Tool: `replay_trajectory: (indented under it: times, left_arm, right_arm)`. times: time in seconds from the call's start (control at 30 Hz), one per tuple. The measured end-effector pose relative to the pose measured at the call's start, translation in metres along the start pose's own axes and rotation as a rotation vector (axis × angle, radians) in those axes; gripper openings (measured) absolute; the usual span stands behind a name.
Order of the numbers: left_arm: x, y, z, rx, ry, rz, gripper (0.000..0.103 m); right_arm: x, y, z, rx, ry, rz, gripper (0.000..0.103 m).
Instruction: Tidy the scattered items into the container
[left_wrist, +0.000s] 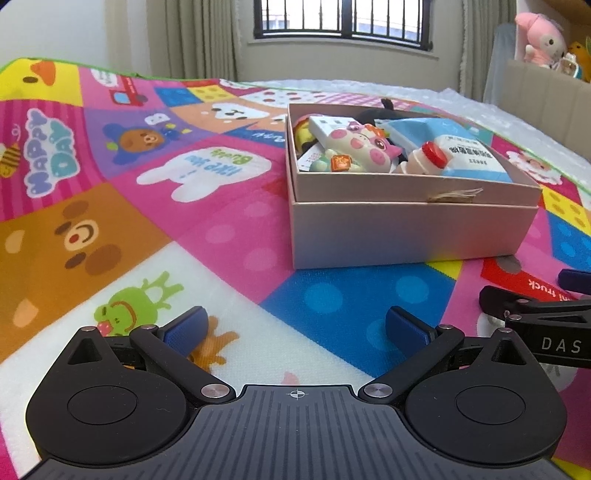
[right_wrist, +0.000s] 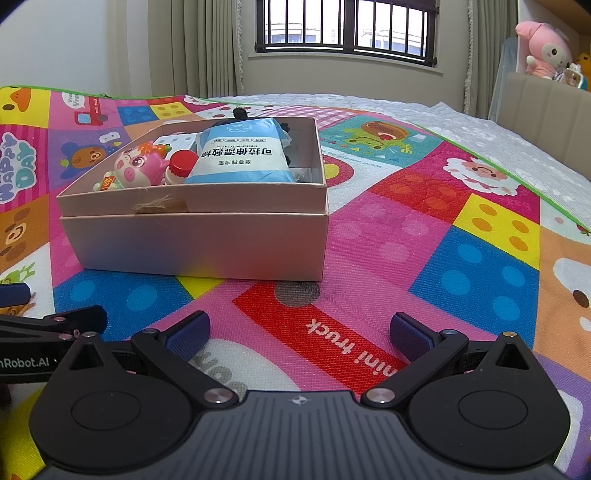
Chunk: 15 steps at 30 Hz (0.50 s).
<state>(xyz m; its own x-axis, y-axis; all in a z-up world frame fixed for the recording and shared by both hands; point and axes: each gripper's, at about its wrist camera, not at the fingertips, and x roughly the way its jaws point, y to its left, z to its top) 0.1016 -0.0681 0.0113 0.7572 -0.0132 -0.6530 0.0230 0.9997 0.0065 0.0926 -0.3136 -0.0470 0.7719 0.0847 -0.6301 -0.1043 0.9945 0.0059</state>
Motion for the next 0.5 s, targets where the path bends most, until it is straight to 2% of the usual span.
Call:
replay_trajectory:
  times: [0.1, 0.27, 0.5]
  left_arm:
    - [-0.0005, 0.0061, -0.0006, -0.033, -0.011, -0.026, 0.103]
    - [-0.0016, -0.0023, -0.0015, -0.004, -0.024, 0.01, 0.103]
    - [-0.0022, -0.0021, -0.0017, -0.01, -0.028, 0.01, 0.103]
  right_arm:
    - [0.0002, -0.0002, 0.0002, 0.0, 0.0, 0.0, 0.103]
    - [0.0003, -0.0003, 0.0001, 0.0, 0.0, 0.0, 0.103]
    - [0.0003, -0.0004, -0.0001, 0.0, 0.0, 0.0, 0.103]
